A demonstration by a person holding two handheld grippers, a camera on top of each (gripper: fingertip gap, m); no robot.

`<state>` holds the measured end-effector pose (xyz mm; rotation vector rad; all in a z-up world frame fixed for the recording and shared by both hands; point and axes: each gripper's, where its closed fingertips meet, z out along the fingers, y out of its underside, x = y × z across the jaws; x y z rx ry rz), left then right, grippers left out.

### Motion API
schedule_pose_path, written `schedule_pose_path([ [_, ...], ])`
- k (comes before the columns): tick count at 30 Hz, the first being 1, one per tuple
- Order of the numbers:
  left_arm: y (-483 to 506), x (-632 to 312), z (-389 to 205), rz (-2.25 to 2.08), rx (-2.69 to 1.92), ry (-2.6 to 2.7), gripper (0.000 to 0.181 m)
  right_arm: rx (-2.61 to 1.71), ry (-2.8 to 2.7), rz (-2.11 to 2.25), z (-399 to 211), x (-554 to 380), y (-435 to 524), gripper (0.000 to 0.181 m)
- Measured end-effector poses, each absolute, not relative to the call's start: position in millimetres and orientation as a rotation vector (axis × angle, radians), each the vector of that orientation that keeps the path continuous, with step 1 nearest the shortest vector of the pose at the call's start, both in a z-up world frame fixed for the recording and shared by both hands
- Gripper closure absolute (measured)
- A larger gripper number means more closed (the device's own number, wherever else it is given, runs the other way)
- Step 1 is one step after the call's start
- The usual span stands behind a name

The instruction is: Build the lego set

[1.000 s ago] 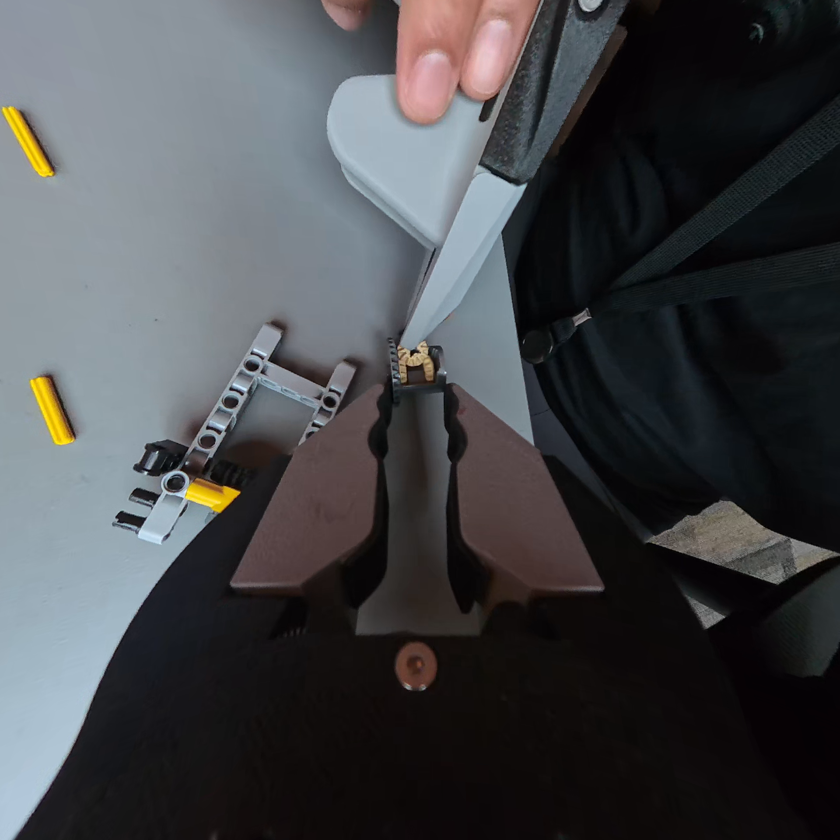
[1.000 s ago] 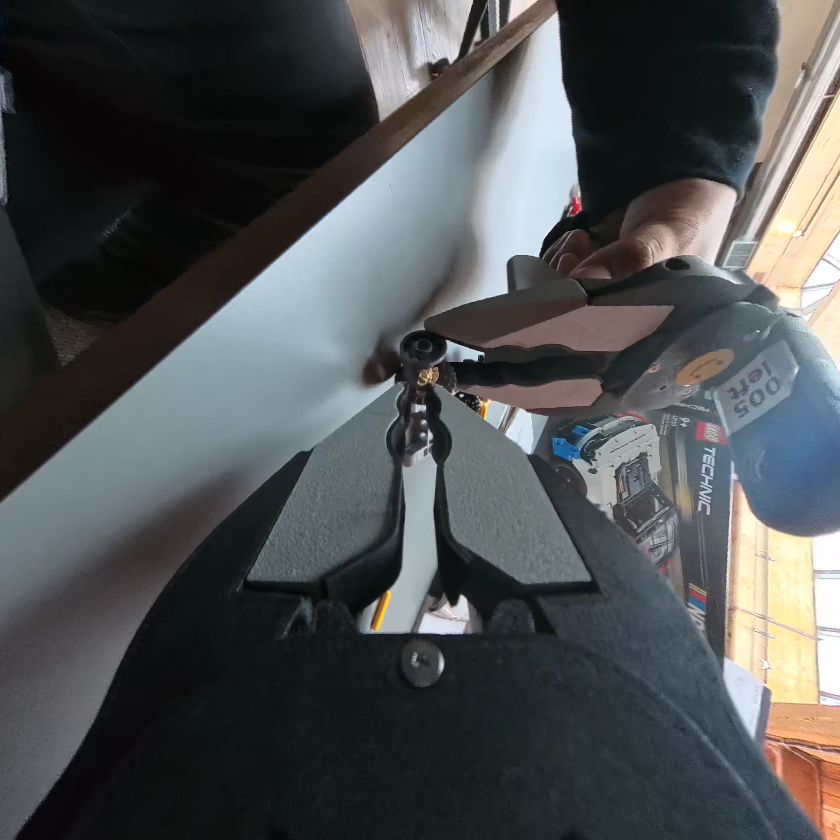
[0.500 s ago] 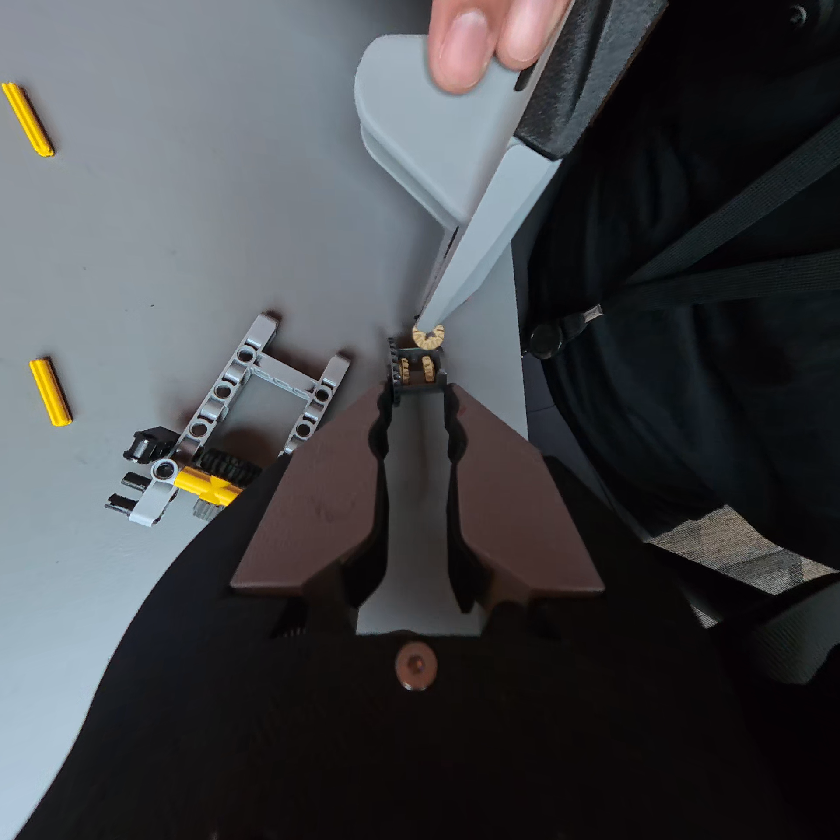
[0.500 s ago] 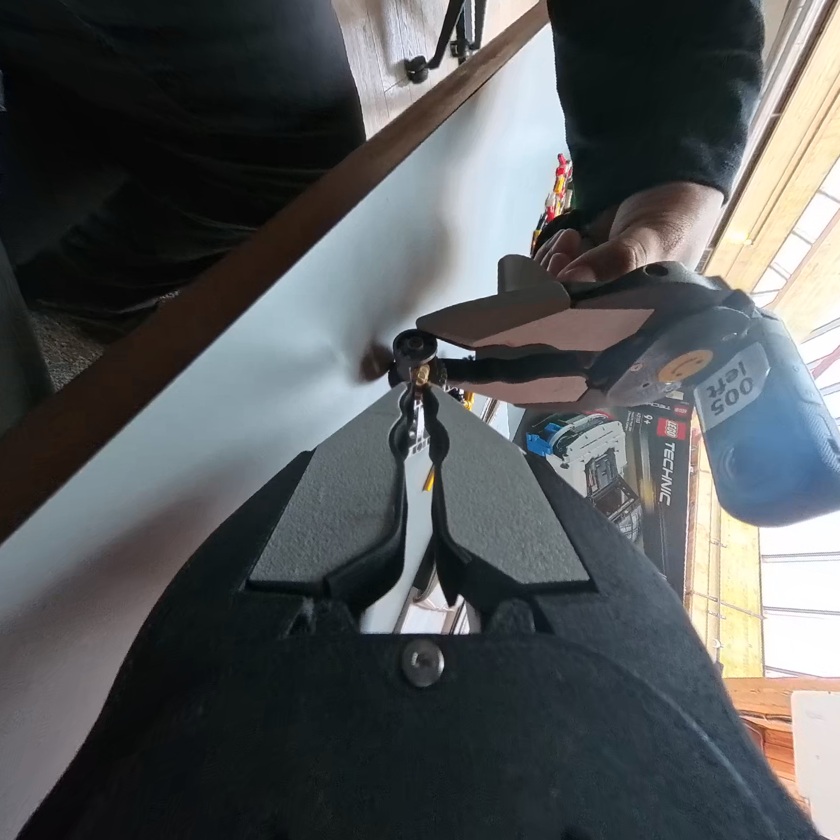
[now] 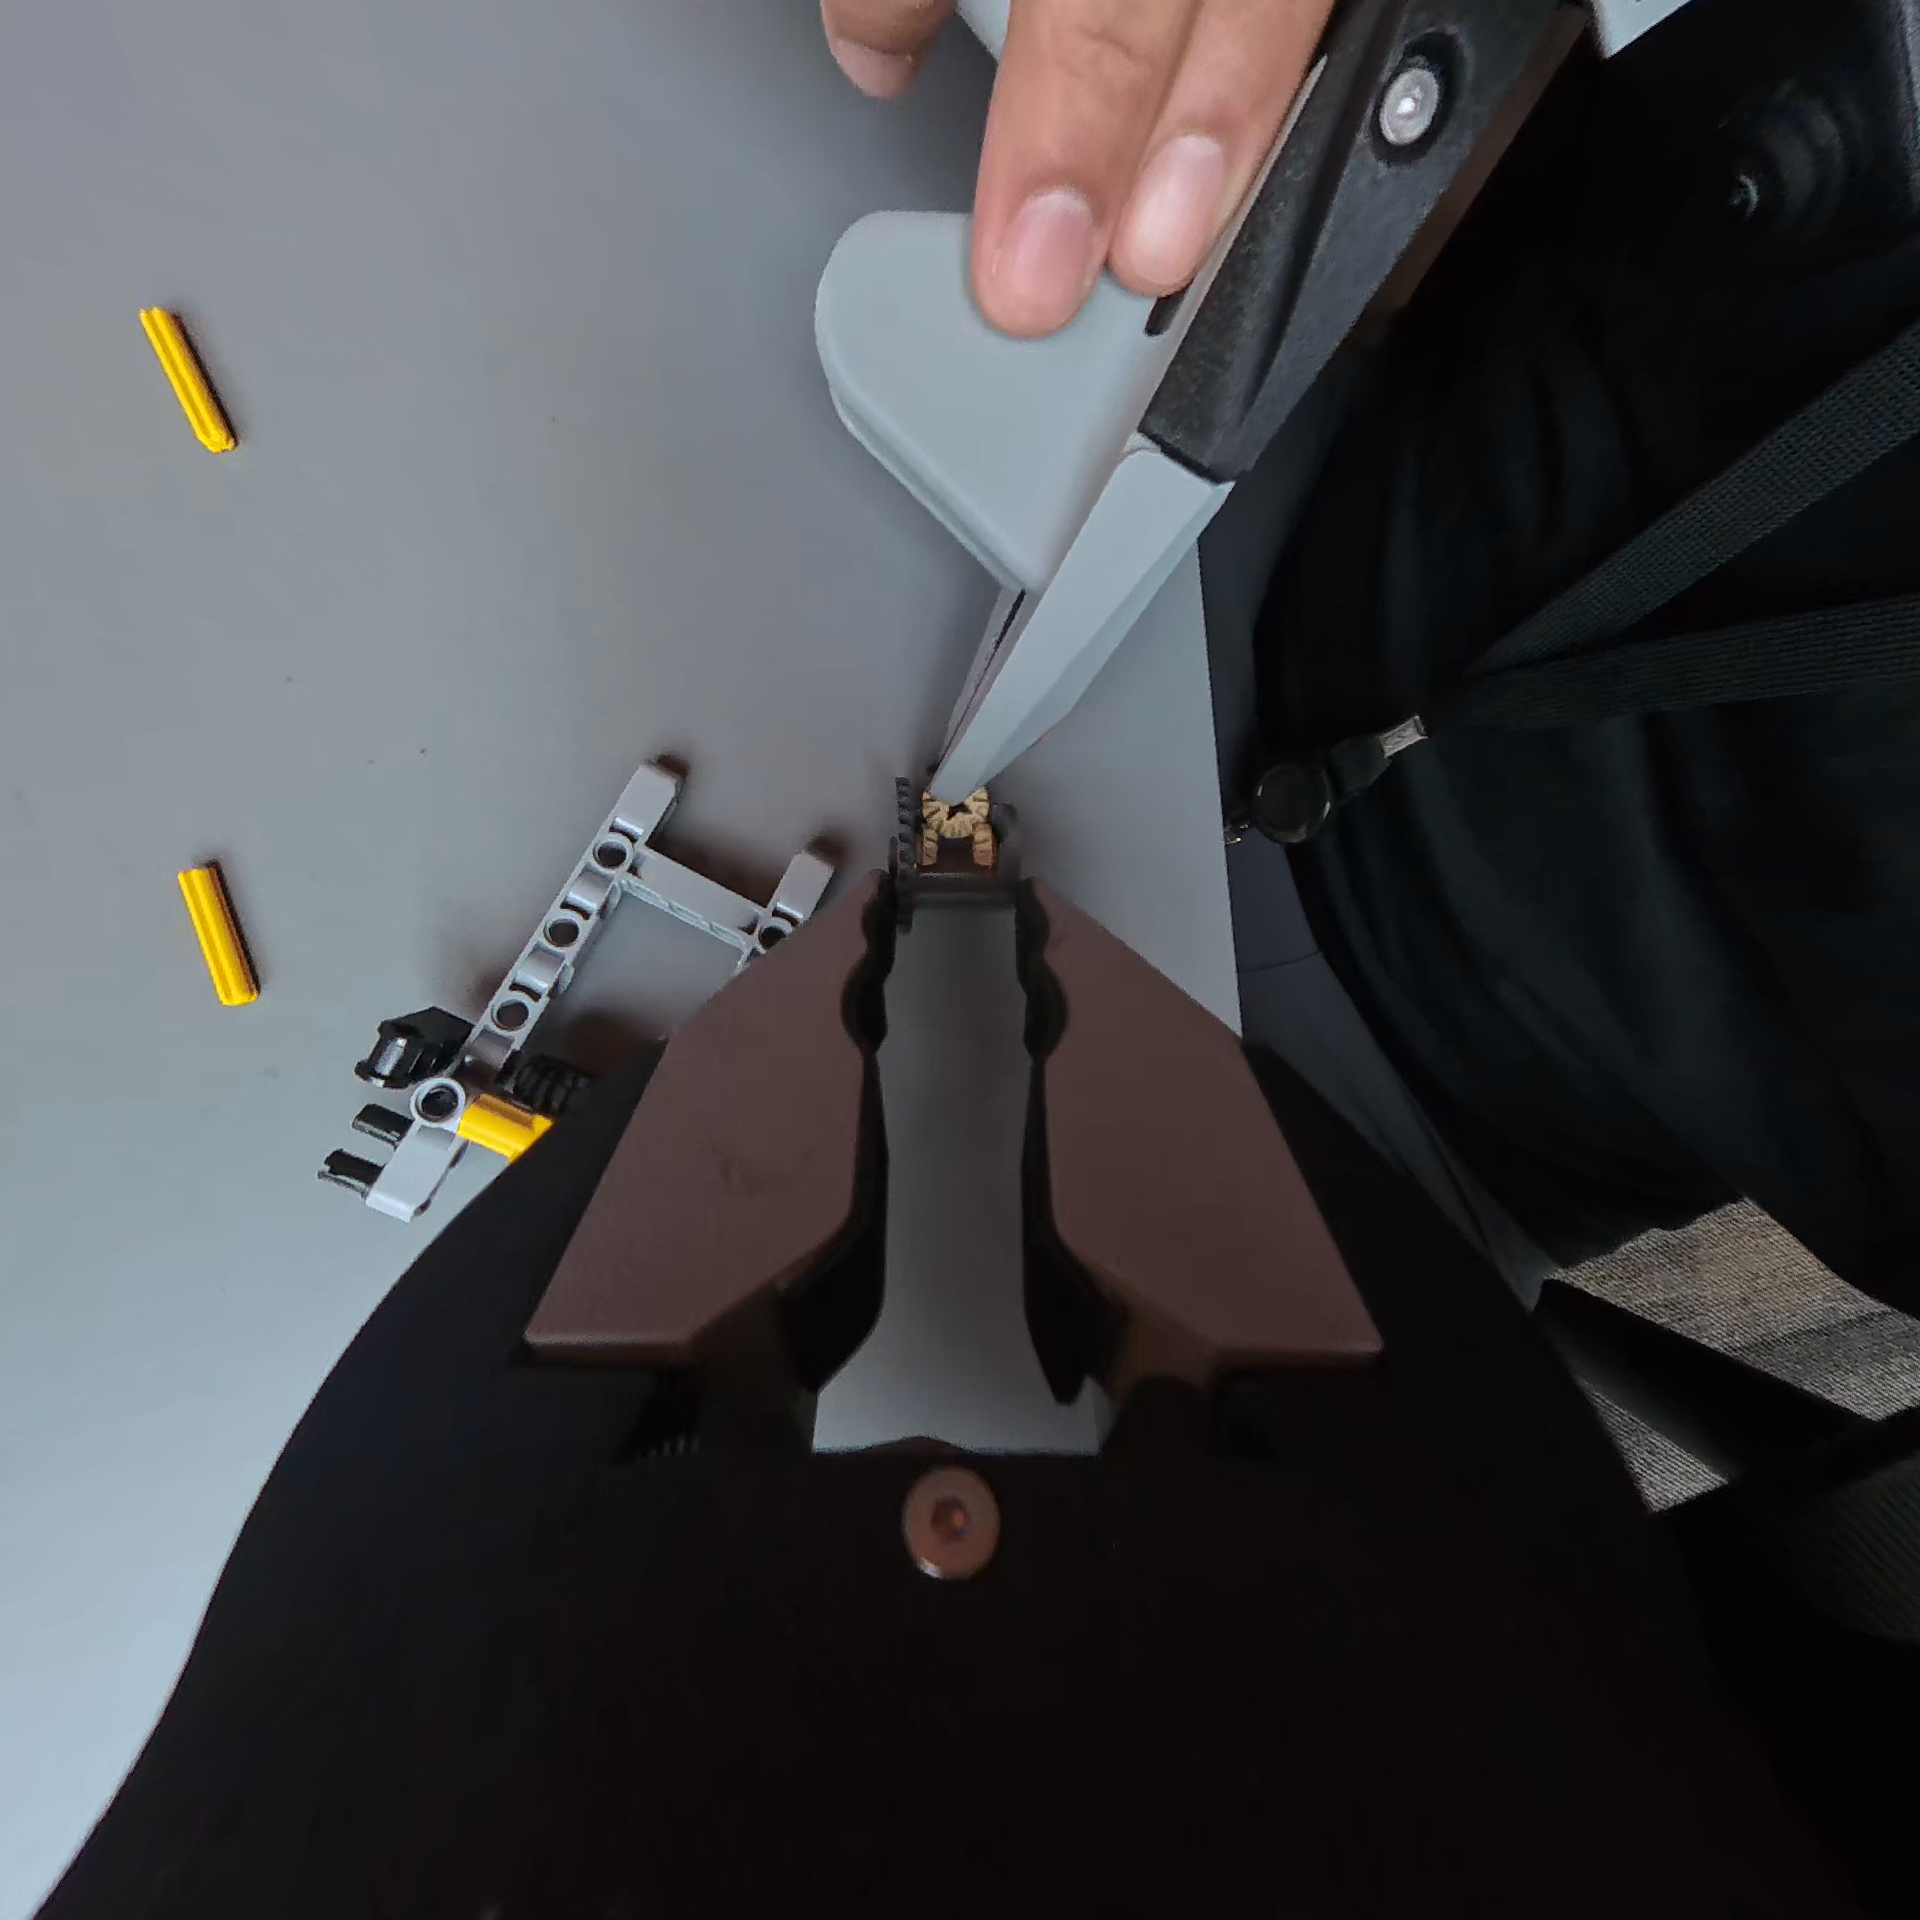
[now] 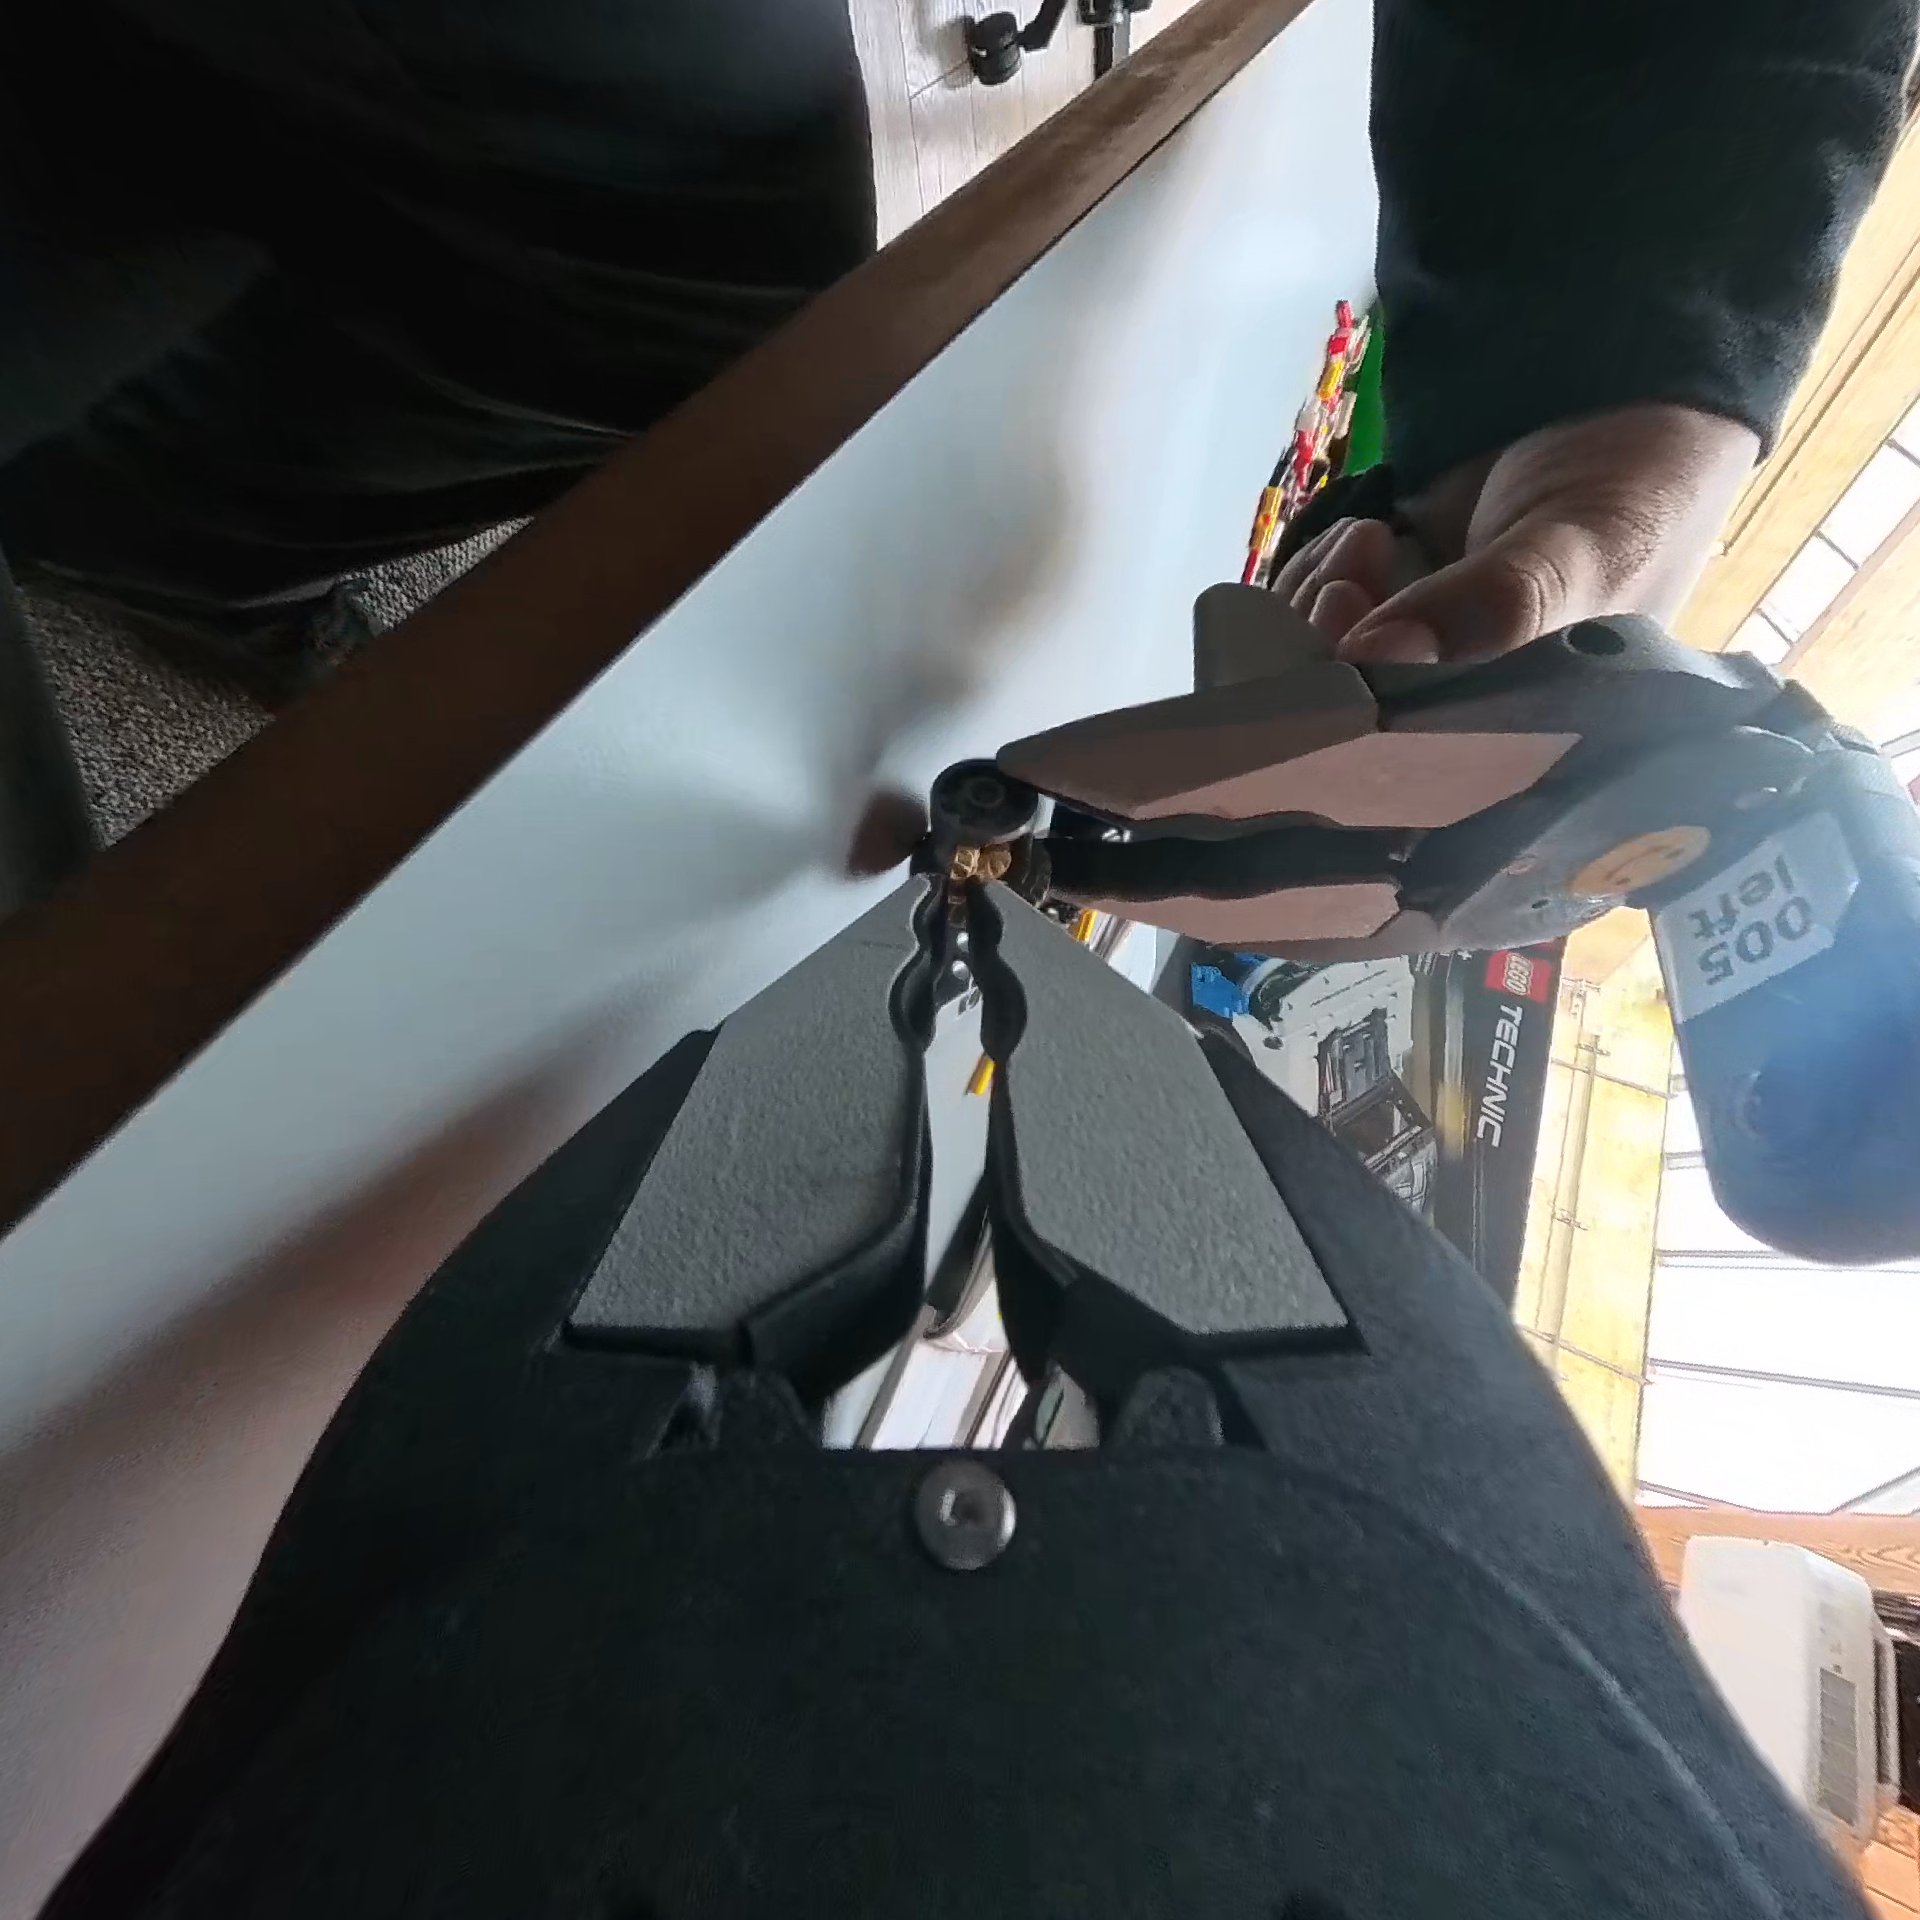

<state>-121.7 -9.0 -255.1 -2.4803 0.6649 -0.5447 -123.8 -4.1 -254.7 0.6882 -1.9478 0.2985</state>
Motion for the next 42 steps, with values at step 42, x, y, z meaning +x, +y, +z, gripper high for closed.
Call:
schedule_pose_path([
  [42, 13.0, -125.5, -257.1, -0.354, -2.330, 0.534, 0.161, 0.623, -1.986, -0.055, -259.7, -132.3, 16.1, 0.181],
])
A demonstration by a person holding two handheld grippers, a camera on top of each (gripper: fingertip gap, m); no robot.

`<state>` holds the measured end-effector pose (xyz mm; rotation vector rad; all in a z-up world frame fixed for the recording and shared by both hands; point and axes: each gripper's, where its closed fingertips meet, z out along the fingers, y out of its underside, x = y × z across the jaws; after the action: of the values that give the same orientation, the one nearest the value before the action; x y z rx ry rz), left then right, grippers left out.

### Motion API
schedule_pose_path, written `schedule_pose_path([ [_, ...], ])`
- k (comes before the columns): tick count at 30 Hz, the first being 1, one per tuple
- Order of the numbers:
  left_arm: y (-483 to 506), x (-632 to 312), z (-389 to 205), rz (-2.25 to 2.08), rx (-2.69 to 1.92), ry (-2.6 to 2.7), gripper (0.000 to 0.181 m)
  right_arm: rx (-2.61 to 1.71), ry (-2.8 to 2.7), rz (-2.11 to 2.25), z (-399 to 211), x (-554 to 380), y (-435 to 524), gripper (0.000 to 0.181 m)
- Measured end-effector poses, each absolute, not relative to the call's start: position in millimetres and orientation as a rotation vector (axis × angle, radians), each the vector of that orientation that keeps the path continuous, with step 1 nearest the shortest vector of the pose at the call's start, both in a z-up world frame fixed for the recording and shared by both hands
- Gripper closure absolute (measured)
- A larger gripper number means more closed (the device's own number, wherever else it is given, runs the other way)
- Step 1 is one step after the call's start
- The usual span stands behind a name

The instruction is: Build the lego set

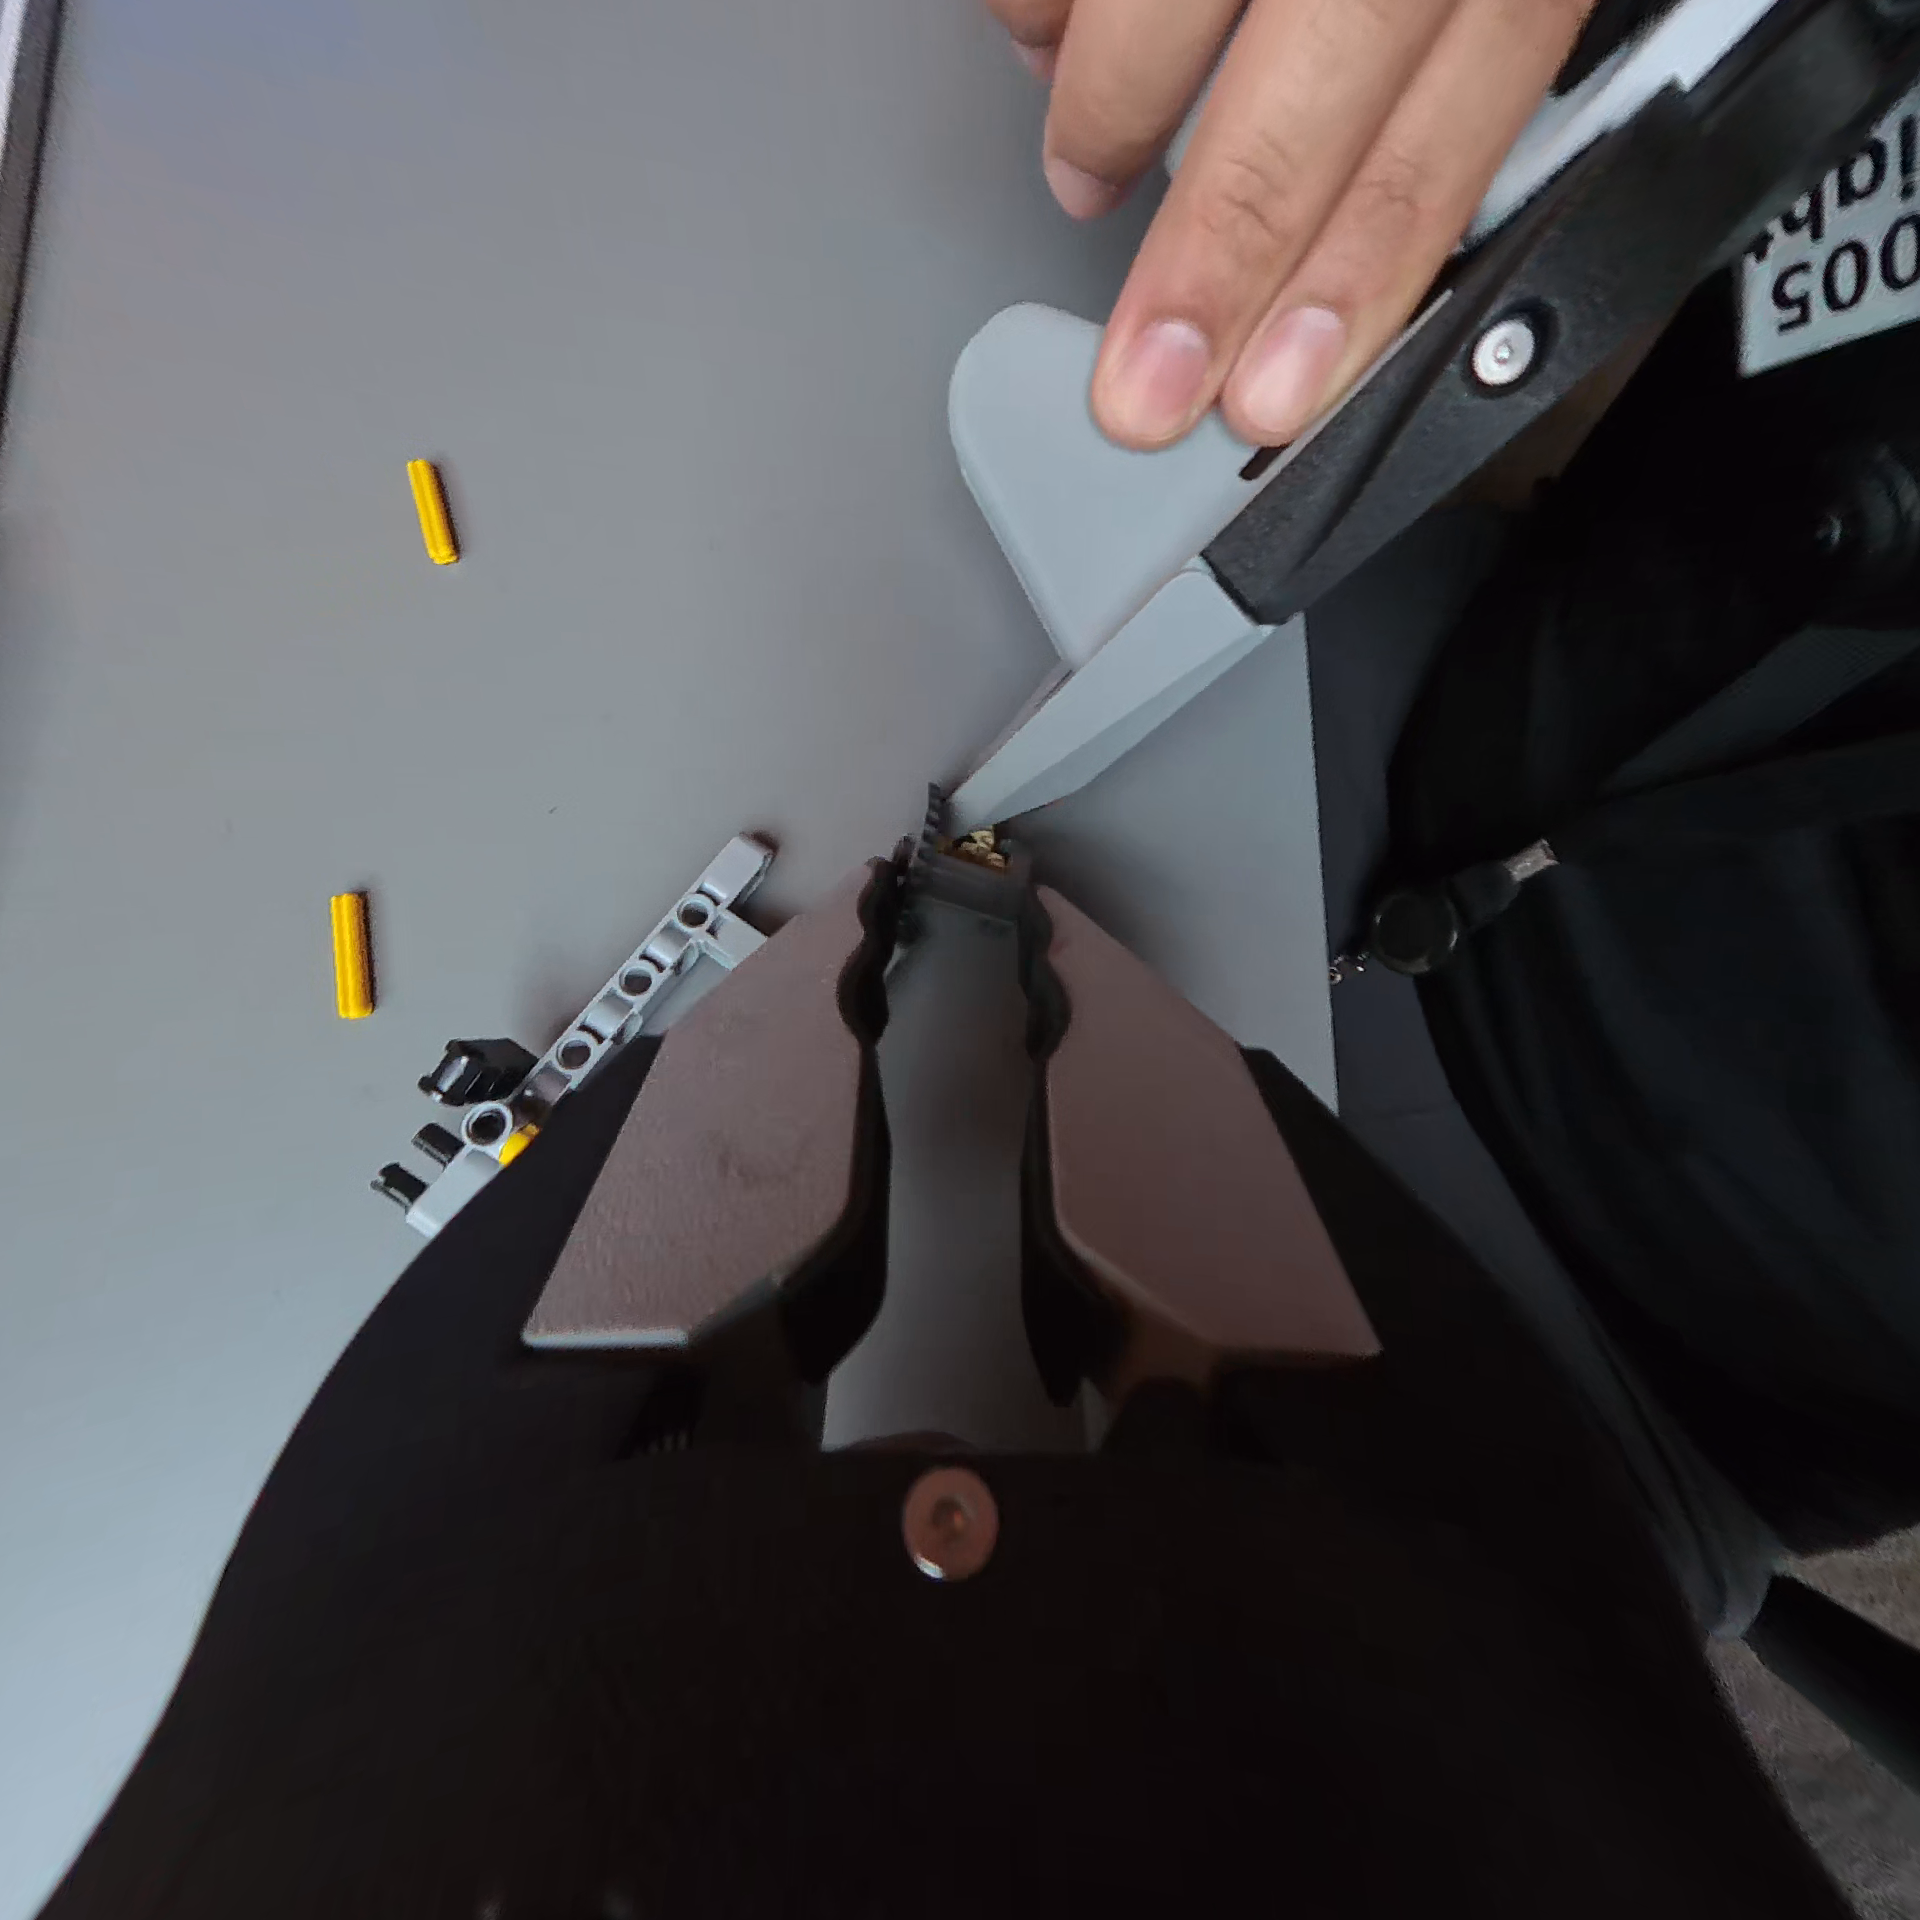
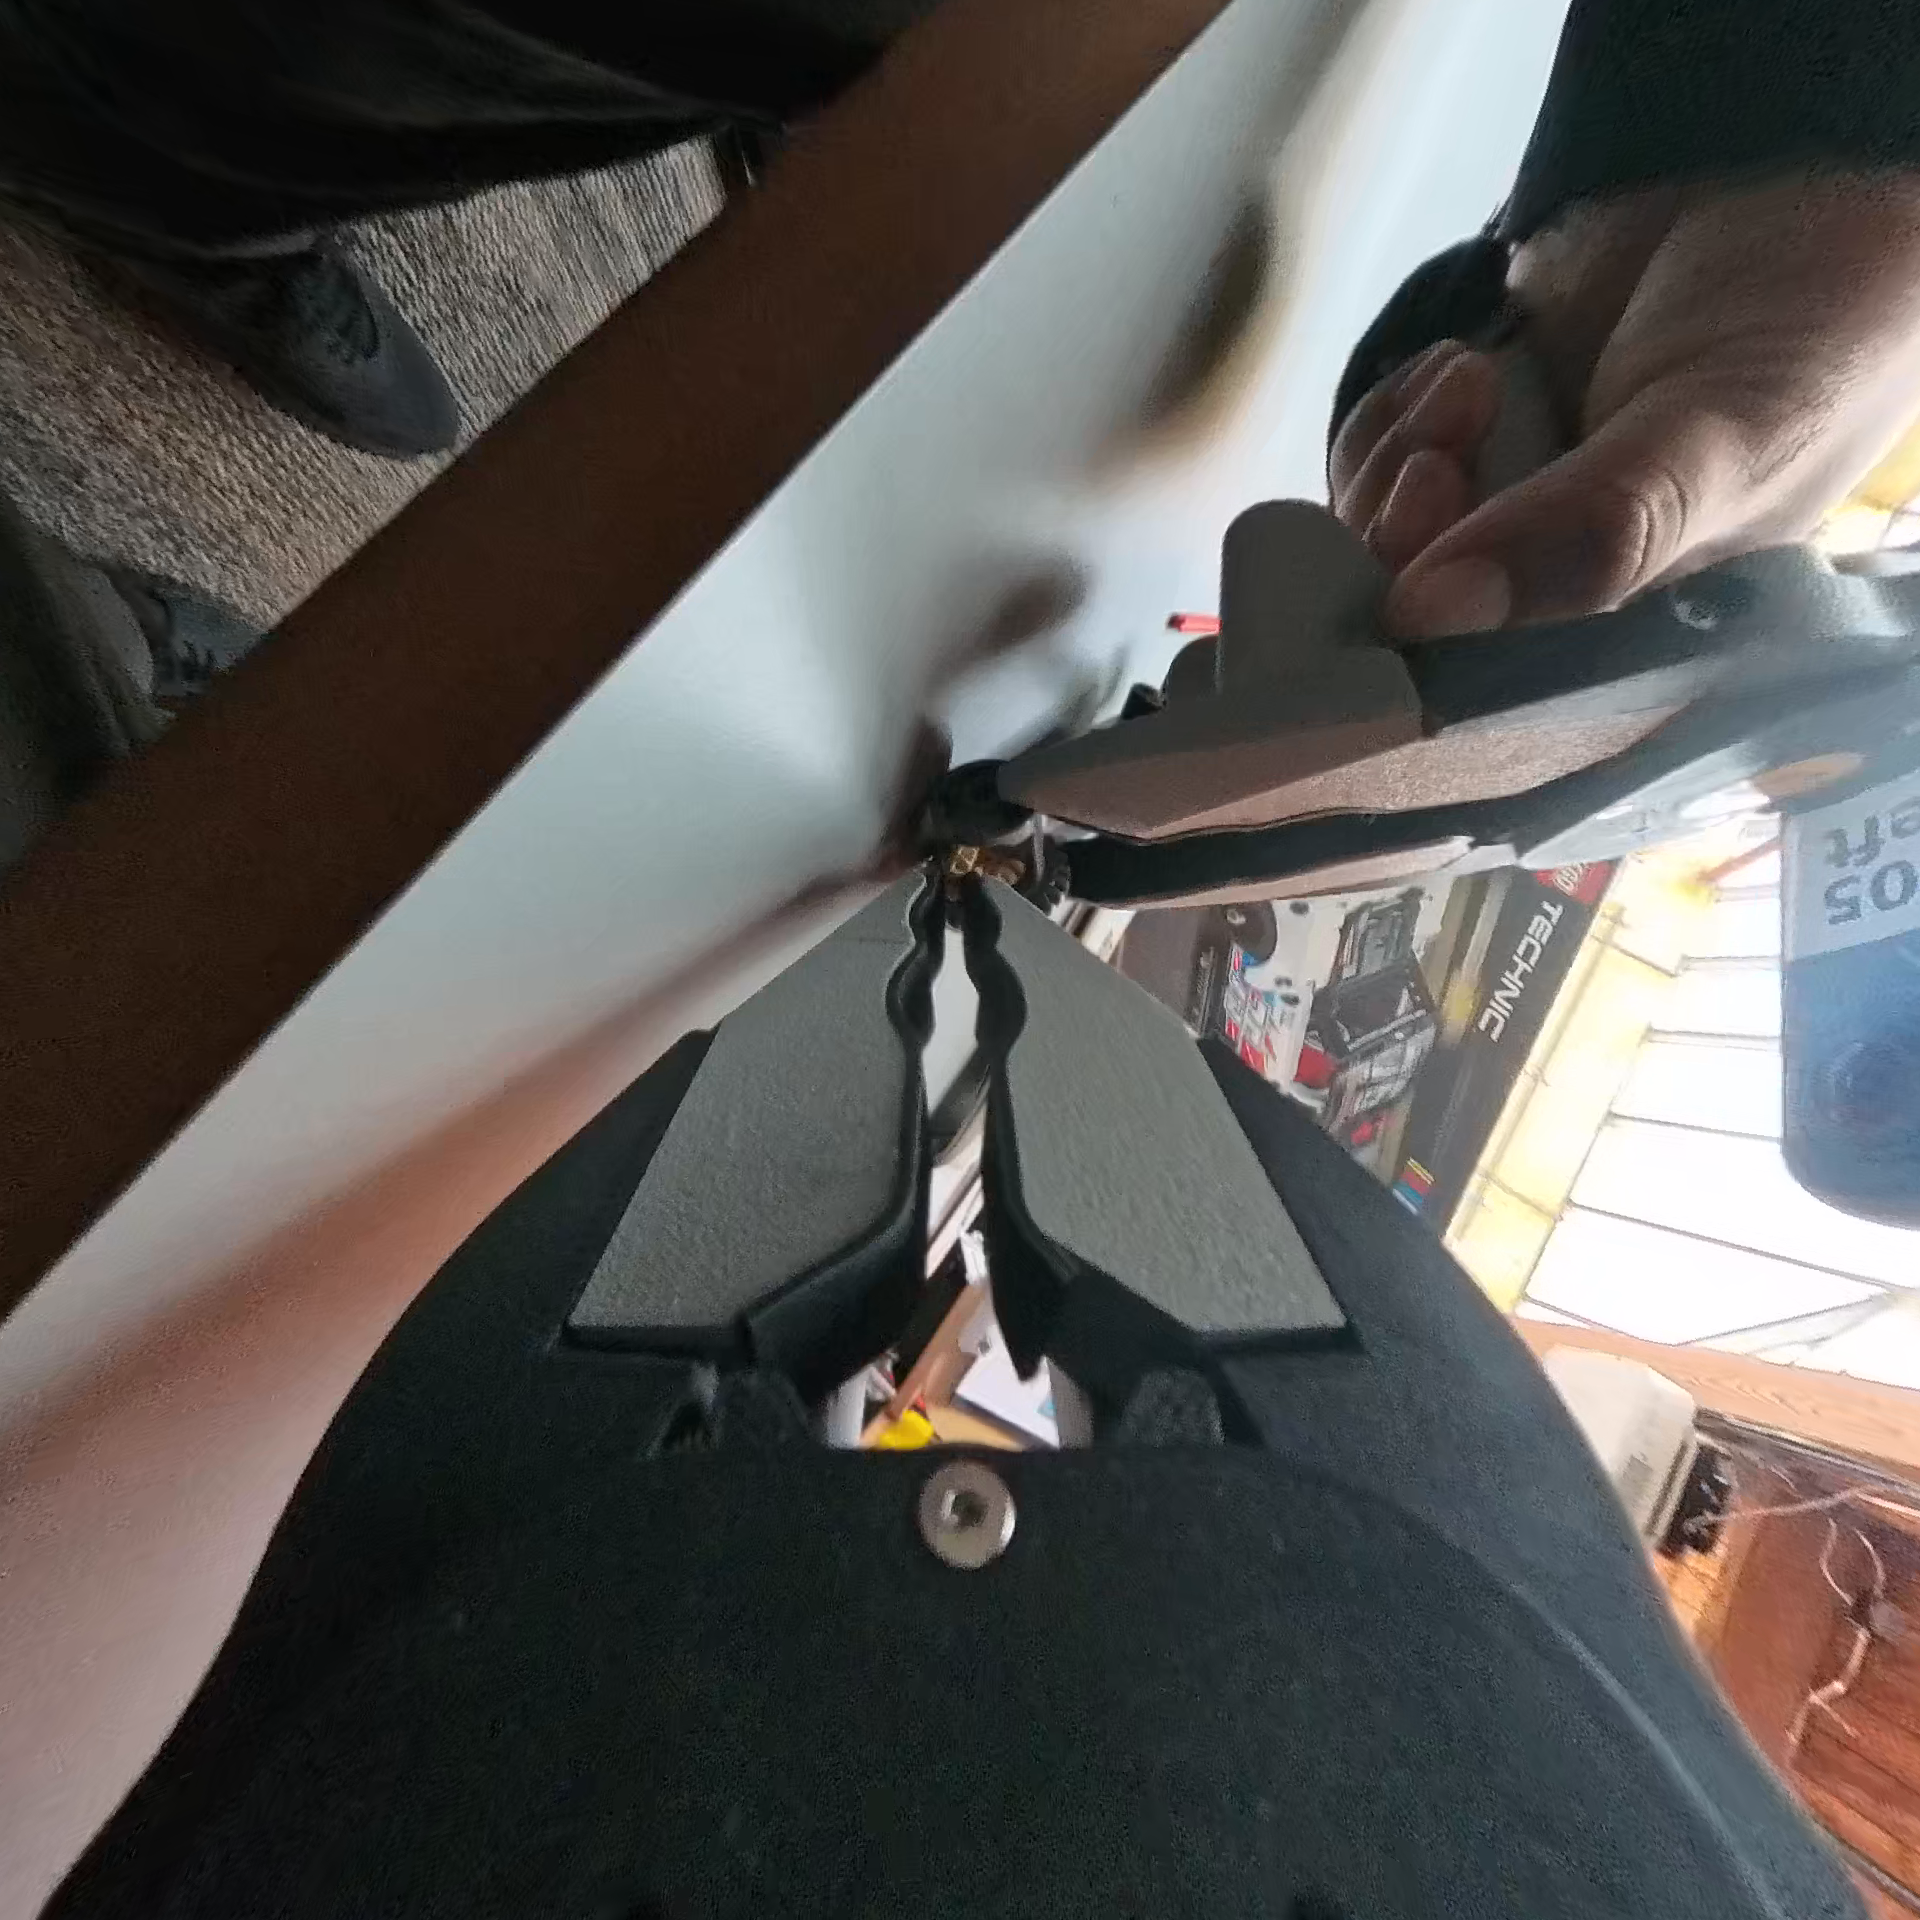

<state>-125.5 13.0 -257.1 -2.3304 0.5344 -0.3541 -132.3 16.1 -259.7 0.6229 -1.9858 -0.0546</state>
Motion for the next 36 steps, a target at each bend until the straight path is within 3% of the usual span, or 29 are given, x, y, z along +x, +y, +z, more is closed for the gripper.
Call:
schedule_pose_path([
  [25, 21.5, -131.0, -255.8, -0.269, -2.302, 0.423, 0.161, 0.486, -2.065, -0.095, -261.6, -138.4, 24.0, 0.180],
  [36, 20.9, -131.6, -255.3, -0.384, -2.252, 0.417, 0.161, 0.624, -1.930, -0.052, -261.2, -139.0, 21.8, 0.181],
])
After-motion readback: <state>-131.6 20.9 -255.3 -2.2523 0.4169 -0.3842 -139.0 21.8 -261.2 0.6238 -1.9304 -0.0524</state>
